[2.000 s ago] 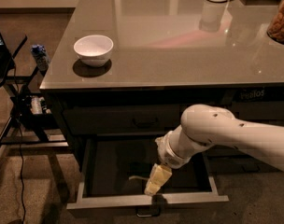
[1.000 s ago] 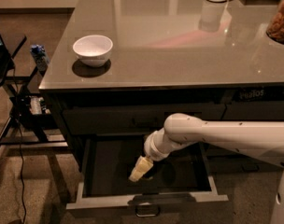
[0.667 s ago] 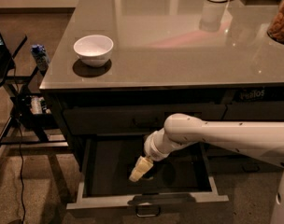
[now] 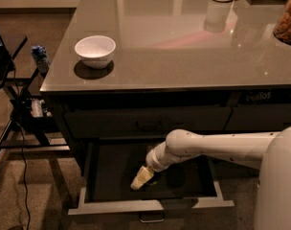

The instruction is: Pick sponge from middle drawer and place on counter

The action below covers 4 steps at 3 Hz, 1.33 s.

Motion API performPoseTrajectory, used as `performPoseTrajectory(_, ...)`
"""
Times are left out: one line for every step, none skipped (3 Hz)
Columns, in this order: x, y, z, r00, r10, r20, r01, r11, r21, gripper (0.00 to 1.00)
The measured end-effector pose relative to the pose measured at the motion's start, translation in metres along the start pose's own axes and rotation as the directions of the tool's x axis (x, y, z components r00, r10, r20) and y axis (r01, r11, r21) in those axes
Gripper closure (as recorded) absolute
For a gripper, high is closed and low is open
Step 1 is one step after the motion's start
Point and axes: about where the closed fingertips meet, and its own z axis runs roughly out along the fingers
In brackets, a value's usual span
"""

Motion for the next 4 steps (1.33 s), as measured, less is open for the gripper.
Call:
performPoseTrajectory(0.02, -0.007, 0.02, 0.999, 0.049, 0.023, -0.049, 0.9983, -0.031, 0.0)
performPoseTrajectory(0.021, -0.006, 0.024, 0.998, 0.054, 0.024, -0.053, 0.998, -0.036, 0.0)
performPoseTrajectory(0.024, -0.007, 0.039, 0.997, 0.059, 0.045, -0.058, 0.9978, -0.033, 0.0)
performPoseTrajectory(0.036, -0.013, 0.053, 0.997, 0.038, 0.067, -0.037, 0.999, -0.027, 0.0)
